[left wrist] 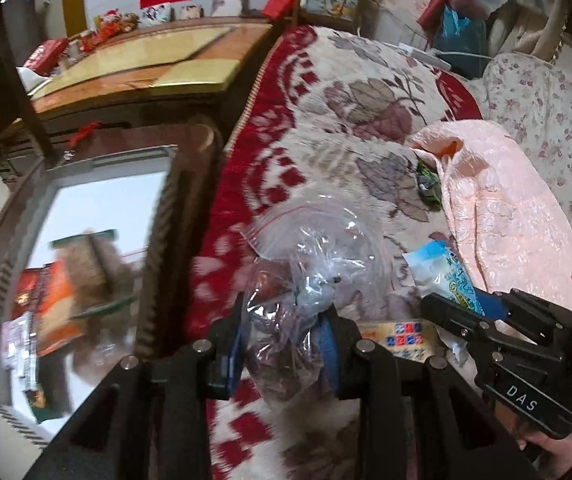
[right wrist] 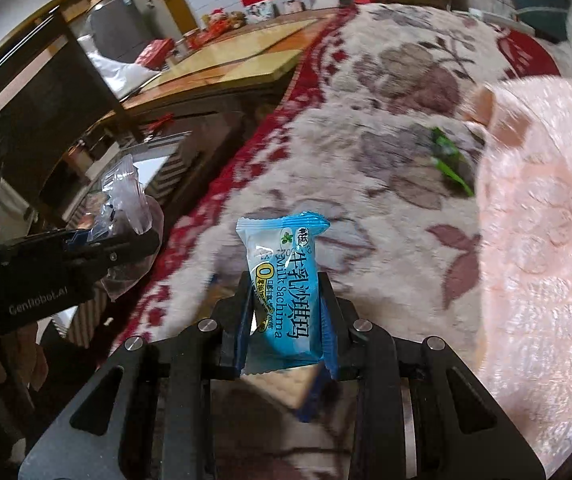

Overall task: Organize snacks
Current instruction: 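Carry the date bag and blue sachima packet over the tray with both grippers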

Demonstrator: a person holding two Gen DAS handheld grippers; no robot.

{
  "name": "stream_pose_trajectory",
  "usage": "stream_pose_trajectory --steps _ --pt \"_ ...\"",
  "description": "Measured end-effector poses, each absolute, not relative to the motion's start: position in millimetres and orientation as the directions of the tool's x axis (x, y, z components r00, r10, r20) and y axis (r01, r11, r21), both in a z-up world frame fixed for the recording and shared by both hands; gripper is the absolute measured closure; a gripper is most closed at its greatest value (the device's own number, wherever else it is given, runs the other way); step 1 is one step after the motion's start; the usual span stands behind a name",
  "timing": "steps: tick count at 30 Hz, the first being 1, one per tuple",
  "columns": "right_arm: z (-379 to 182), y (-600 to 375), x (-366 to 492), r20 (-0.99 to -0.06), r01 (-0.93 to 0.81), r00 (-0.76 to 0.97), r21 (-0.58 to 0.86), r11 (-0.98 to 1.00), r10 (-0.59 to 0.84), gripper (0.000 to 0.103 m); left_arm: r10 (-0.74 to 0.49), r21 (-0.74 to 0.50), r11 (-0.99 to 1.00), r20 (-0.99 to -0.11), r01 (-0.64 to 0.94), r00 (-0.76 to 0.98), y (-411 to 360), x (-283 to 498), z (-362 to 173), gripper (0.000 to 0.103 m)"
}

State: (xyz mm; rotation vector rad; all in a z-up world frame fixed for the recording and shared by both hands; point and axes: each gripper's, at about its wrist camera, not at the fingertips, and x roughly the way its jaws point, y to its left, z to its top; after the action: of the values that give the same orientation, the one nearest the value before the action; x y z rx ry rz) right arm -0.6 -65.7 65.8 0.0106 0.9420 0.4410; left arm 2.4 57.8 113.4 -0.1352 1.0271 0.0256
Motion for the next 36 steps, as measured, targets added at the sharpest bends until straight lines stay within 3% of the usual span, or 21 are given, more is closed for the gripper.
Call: stream_pose_trajectory --steps 36 --pt "78 89 -25 -0.823 -0.621 0.367 0.131 0.773 0.434 0.075 0.113 -0.088 0.934 -0.847 -0.347 0.519 189 -67 107 0.069"
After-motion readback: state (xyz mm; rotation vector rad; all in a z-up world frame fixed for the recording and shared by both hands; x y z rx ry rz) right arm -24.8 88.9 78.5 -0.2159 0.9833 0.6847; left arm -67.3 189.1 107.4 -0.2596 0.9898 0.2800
